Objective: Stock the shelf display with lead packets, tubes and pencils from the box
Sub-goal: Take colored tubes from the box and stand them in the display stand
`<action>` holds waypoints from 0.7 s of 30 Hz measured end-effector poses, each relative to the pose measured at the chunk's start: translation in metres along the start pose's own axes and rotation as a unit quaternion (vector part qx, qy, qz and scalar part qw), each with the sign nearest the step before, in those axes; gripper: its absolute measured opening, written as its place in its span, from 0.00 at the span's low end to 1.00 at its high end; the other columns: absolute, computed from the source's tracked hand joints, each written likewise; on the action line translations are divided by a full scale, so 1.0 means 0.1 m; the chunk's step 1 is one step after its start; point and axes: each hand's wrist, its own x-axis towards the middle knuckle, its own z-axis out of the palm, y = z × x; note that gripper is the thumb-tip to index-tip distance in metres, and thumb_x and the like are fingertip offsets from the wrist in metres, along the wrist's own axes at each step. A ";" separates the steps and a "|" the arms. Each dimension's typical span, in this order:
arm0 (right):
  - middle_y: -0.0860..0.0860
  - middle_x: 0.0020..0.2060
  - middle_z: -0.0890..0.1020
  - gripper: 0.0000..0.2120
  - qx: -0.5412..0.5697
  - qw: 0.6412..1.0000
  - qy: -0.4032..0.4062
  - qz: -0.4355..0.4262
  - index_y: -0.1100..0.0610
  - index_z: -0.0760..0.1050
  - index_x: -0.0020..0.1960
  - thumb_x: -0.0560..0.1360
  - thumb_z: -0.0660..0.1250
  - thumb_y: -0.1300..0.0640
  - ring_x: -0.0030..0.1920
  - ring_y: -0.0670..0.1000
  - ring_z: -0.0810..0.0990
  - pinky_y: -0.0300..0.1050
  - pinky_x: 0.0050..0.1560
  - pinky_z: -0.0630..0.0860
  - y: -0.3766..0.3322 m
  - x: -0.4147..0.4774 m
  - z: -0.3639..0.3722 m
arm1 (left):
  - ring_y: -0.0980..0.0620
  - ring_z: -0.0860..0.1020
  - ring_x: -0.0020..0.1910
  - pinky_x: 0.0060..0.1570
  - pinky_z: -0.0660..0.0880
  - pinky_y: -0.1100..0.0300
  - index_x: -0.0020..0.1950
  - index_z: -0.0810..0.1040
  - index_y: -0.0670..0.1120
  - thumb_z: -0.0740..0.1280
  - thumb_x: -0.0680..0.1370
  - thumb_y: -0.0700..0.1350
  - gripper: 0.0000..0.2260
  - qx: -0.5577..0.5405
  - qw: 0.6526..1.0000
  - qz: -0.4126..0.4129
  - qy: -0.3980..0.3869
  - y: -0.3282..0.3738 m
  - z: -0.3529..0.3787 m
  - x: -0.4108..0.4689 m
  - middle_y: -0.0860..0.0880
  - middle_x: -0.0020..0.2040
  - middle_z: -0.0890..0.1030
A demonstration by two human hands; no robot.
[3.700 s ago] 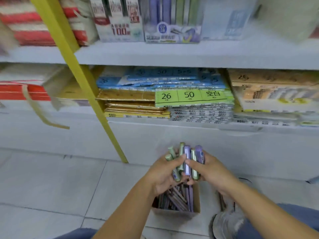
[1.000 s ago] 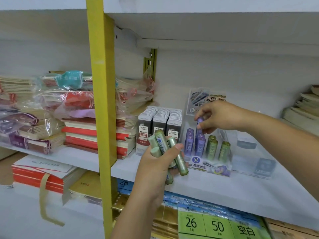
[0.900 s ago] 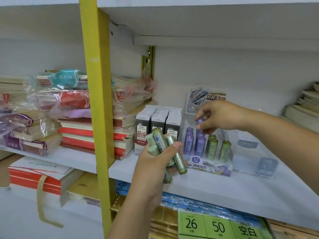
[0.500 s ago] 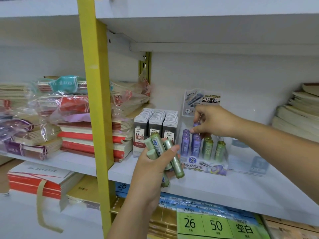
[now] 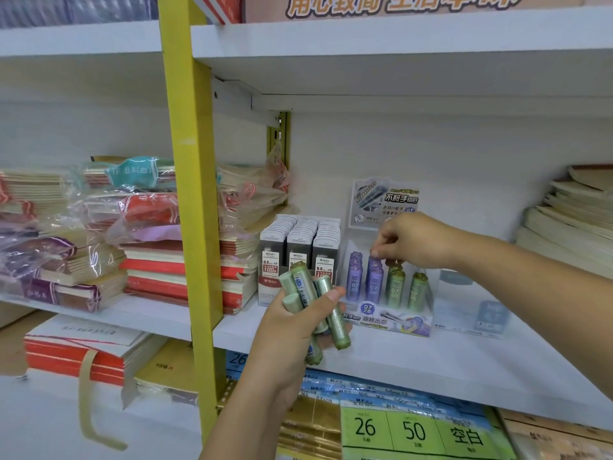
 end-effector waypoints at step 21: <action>0.46 0.42 0.77 0.27 0.314 0.945 -0.011 -0.091 0.36 0.77 0.58 0.71 0.71 0.66 0.38 0.51 0.81 0.47 0.46 0.79 -0.45 -0.96 0.41 | 0.40 0.84 0.53 0.47 0.82 0.45 0.61 0.79 0.43 0.75 0.69 0.46 0.21 -0.039 0.997 -0.016 -0.061 0.01 0.18 -0.11 0.39 0.54 0.85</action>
